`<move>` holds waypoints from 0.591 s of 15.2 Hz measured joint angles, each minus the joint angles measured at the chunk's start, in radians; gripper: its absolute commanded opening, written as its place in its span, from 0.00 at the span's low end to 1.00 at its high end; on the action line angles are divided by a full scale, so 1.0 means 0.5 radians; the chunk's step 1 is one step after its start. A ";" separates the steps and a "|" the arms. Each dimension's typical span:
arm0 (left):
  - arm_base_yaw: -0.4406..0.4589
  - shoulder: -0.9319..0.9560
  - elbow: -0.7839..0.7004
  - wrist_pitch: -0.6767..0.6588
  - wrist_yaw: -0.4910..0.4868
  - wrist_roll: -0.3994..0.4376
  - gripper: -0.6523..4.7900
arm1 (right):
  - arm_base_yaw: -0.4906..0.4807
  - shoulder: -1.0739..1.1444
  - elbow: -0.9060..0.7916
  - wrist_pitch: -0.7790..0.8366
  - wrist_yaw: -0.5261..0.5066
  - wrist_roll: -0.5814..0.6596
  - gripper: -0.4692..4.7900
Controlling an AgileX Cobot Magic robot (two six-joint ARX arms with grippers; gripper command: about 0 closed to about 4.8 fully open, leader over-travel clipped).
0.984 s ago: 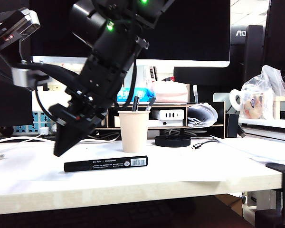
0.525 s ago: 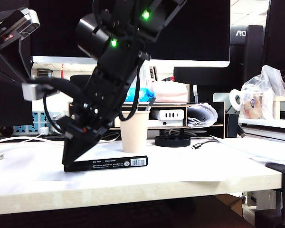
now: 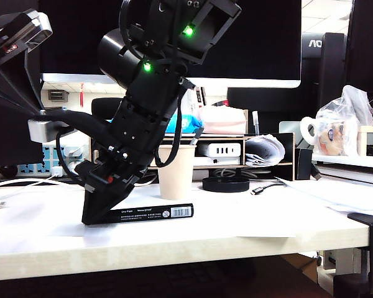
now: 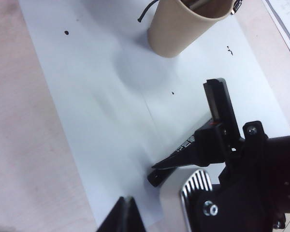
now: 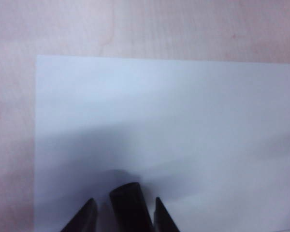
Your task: Pick up the marker and insert it into the paper cup.
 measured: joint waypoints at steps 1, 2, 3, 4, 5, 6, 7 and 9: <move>0.000 0.000 0.000 0.000 0.000 0.000 0.11 | 0.000 0.000 0.000 0.000 0.027 0.019 0.39; 0.000 0.000 0.000 0.000 0.000 0.000 0.11 | -0.002 0.000 0.000 0.000 0.039 0.026 0.38; 0.000 0.000 0.000 0.000 0.000 0.000 0.11 | -0.002 0.000 0.000 -0.001 0.040 0.027 0.34; 0.000 0.000 0.000 0.000 0.000 0.000 0.11 | -0.002 0.001 0.000 0.000 0.040 0.028 0.33; 0.000 0.000 0.000 0.000 0.000 0.005 0.11 | -0.002 0.006 0.001 0.002 0.040 0.028 0.33; 0.000 0.000 0.000 0.000 0.000 0.006 0.11 | -0.002 0.014 0.000 0.001 0.040 0.029 0.33; 0.000 0.000 0.000 -0.001 0.000 0.006 0.11 | -0.002 0.014 0.001 -0.001 0.040 0.030 0.30; 0.000 0.000 0.000 -0.001 0.000 0.006 0.11 | -0.002 0.014 0.000 -0.002 0.039 0.034 0.27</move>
